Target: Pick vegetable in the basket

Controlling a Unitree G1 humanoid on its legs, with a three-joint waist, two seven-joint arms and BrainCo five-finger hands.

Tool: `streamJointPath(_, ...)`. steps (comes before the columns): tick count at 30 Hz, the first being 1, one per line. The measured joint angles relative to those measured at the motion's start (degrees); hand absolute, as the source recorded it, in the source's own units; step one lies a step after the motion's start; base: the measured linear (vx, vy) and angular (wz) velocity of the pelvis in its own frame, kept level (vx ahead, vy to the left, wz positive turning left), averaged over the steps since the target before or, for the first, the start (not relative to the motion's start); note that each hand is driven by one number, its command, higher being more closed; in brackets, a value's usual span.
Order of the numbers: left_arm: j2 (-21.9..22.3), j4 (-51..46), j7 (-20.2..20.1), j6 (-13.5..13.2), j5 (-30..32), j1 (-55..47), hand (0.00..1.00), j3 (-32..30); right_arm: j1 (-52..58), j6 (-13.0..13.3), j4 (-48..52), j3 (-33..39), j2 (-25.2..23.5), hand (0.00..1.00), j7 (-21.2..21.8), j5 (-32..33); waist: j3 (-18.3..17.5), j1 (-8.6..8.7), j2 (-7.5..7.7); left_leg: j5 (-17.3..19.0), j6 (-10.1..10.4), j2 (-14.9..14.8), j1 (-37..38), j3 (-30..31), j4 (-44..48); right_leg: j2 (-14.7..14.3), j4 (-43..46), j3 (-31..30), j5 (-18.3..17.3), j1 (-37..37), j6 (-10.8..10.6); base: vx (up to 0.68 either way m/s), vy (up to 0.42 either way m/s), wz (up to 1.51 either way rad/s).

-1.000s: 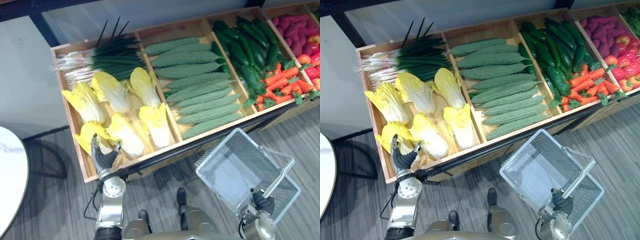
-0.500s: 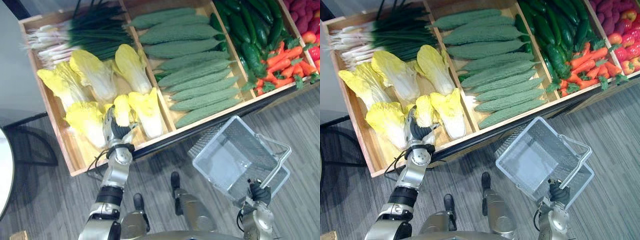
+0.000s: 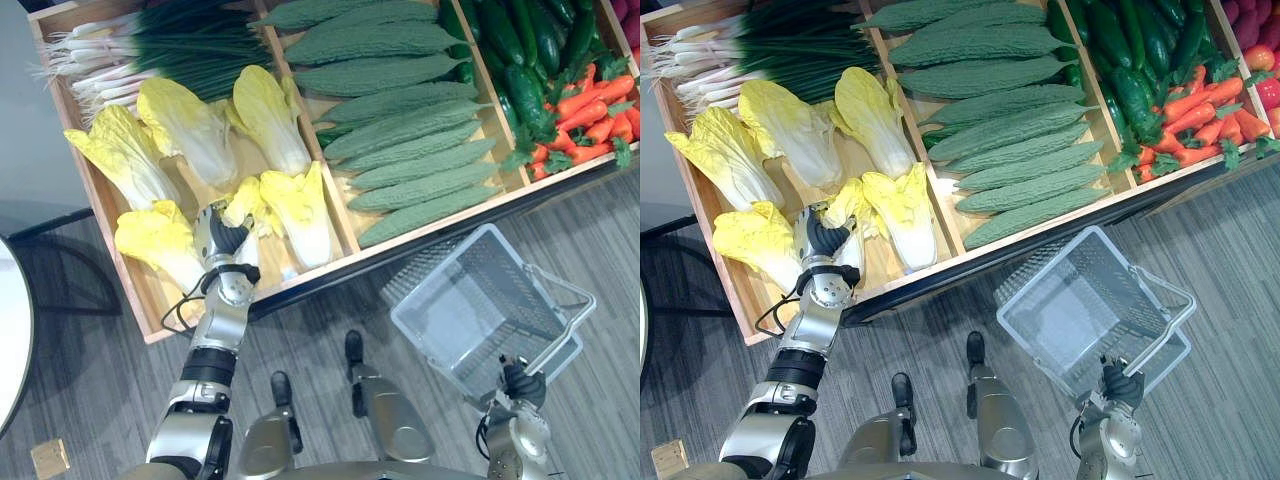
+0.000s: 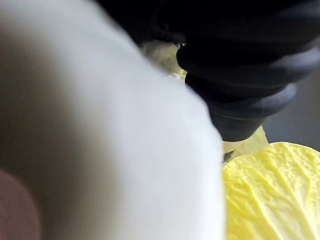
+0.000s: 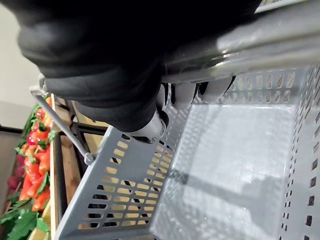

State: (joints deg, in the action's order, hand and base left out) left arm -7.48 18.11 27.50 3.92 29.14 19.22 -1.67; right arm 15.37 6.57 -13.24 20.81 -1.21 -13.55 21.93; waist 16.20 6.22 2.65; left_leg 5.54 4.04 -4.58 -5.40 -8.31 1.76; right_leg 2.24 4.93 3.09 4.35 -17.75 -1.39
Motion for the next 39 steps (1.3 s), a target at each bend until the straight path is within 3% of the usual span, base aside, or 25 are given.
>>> streamJointPath(3, 0.63, -3.32, 0.05, 0.03, -0.08, -2.32, 1.0, -0.04, -0.4, 0.0, 0.0, 0.1, -0.03, 1.0, -0.02, -0.01, 0.14, 0.98, -0.21, 0.0, 0.0, 0.6, 0.26, 0.24, -0.22, 0.34, -0.04, 0.19, -0.26, 0.32, -0.31, 0.04, 0.034, 0.04)
streamJointPath(8, 3.47, -11.41, 0.57, -0.48, -0.74, -7.72, 1.0, 1.05, -0.47, 0.13, -1.18, 0.64, -0.03, 1.0, -0.05, -0.05, 0.18, 1.02, -0.37, 0.01, 0.01, 0.71, 2.24, 0.25, -0.9, 0.62, -0.07, 0.3, -0.95, 2.62, -0.72, 0.02, 0.028, 0.04)
streamJointPath(14, 4.64, -22.4, 3.44, -3.81, -3.16, -11.03, 1.0, 1.09, -0.46, 0.44, -1.71, 1.14, -0.01, 1.0, -0.02, -0.08, 0.04, 0.96, -1.02, 0.05, -0.01, 0.8, 3.74, 0.37, -1.33, 0.58, -0.1, 0.85, -1.14, 4.19, -0.73, 0.0, 0.007, 0.04)
streamJointPath(21, 8.17, -30.44, 5.2, -7.34, -8.0, -17.21, 1.0, 0.98, -0.37, 0.85, -1.7, 2.29, 0.66, 1.0, -0.05, -0.17, -2.18, 1.0, -4.4, 0.03, -0.03, 0.53, 5.35, 0.22, -1.85, 0.32, -0.31, 0.74, -1.19, 5.42, -0.69, 0.01, 0.003, -0.02)
streamJointPath(24, 8.37, -33.04, 5.38, -8.28, -9.45, -19.41, 1.0, 0.99, -0.21, 0.85, -1.7, 2.29, 0.65, 1.0, -0.05, -0.2, -3.47, 1.04, -4.93, 0.14, -0.12, 0.24, 6.31, -0.4, -1.98, -0.21, -1.24, 0.29, -0.92, 6.51, -0.56, 0.0, -0.008, -0.1)
streamJointPath(28, 8.37, -37.93, 5.51, -9.37, -9.46, -23.93, 1.0, 1.51, -0.99, 0.86, -1.44, 1.93, 0.66, 1.0, 0.12, -2.04, -4.63, 0.69, -4.83, 1.26, -0.23, -0.48, 7.44, -4.3, -1.03, -1.56, -3.11, -3.31, 0.89, 6.66, -0.57, 0.0, -0.016, -0.51)
streamJointPath(31, 8.36, -38.35, 4.99, -9.89, -10.5, -25.91, 1.0, 3.97, -1.8, 0.84, -1.02, 0.22, 0.57, 1.0, -0.07, -4.23, -4.62, 0.7, -4.82, 4.07, -0.21, -0.8, 8.27, -9.26, 2.38, -3.32, -3.06, -8.43, 1.98, 6.4, -0.62, -0.02, 0.026, -0.96)
streamJointPath(33, 8.35, -38.35, 4.83, -10.23, -11.48, -26.05, 1.0, 6.45, -1.8, 0.77, -0.23, -0.8, 0.46, 1.0, -0.34, -5.28, -4.6, 0.67, -4.78, 6.36, -0.27, -1.41, 8.31, -13.52, 5.25, -4.68, -2.76, -12.75, 2.83, 5.46, -1.06, -0.04, 0.022, -1.37)
streamJointPath(34, 8.32, -38.35, 4.03, -10.84, -12.23, -26.02, 1.0, 8.16, -1.95, 0.38, 1.8, -1.67, 0.36, 1.0, -0.85, -6.36, -4.55, 0.78, -4.73, 9.01, -0.44, -2.67, 8.15, -19.26, 8.58, -6.21, -2.45, -16.42, 3.26, 3.93, -1.6, -0.04, 0.02, -1.56)
streamJointPath(36, 8.24, -38.36, 3.62, -10.99, -12.7, -25.89, 1.0, 8.81, -2.47, 0.24, 2.59, -1.67, 0.28, 1.0, -1.48, -6.84, -4.39, 0.89, -4.78, 10.1, -0.57, -3.39, 8.28, -22.95, 10.08, -5.64, -2.7, -12.66, 1.63, 2.92, -0.24, -0.05, 0.007, -1.44)
streamJointPath(38, 8.14, -38.28, 3.2, -11.23, -12.87, -25.77, 1.0, 9.48, -2.89, 0.03, 3.58, -1.72, -0.18, 1.0, -2.17, -7.08, -4.32, 0.87, -4.66, 10.94, -0.53, -4.67, 9.85, -29.49, 10.52, -1.62, 0.37, 4.69, -0.68, 0.39, 3.49, -0.02, 0.014, -1.64)
streamJointPath(39, 7.85, -38.29, 2.57, -11.25, -13.21, -25.69, 1.0, 8.9, -3.64, -0.21, 3.55, -1.71, -0.21, 1.0, -2.76, -7.42, -4.28, 0.86, -4.74, 11.03, -0.5, -5.13, 11.52, -33.21, 9.94, 1.73, 2.54, 17.68, -2.33, 0.5, 5.78, 0.05, -0.034, -1.89)
